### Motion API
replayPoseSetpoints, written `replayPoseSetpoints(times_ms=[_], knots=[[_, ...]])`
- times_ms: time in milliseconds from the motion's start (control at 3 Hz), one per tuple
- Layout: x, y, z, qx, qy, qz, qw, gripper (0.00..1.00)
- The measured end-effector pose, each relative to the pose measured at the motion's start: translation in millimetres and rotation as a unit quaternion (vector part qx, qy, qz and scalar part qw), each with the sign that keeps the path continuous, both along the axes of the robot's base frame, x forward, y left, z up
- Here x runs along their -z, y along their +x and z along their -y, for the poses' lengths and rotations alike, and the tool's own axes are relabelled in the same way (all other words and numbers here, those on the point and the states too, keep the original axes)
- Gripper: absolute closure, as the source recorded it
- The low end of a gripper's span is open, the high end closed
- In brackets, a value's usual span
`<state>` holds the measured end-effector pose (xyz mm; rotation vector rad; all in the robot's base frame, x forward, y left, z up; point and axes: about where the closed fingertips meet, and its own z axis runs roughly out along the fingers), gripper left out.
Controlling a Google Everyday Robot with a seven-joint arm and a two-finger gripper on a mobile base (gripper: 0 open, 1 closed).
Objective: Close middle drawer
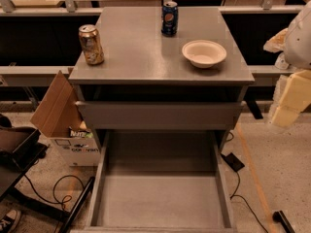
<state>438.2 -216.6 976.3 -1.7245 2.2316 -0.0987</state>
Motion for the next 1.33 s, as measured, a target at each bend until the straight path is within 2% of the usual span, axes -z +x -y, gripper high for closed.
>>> replayPoseSetpoints(times_ms=[333,667,1000,1333], knots=[[0.0,0.0,0.0,0.0,0.0,0.0,1.0,0.0],[30.5,-6.2,8.6,0.015,0.021,0.005,0.9997,0.0],[66.2,-28.4,12.5,0.037,0.043,0.021,0.9982,0.0],[126.8,-53.4,22.3,0.087,0.062,0.022,0.994,0.18]])
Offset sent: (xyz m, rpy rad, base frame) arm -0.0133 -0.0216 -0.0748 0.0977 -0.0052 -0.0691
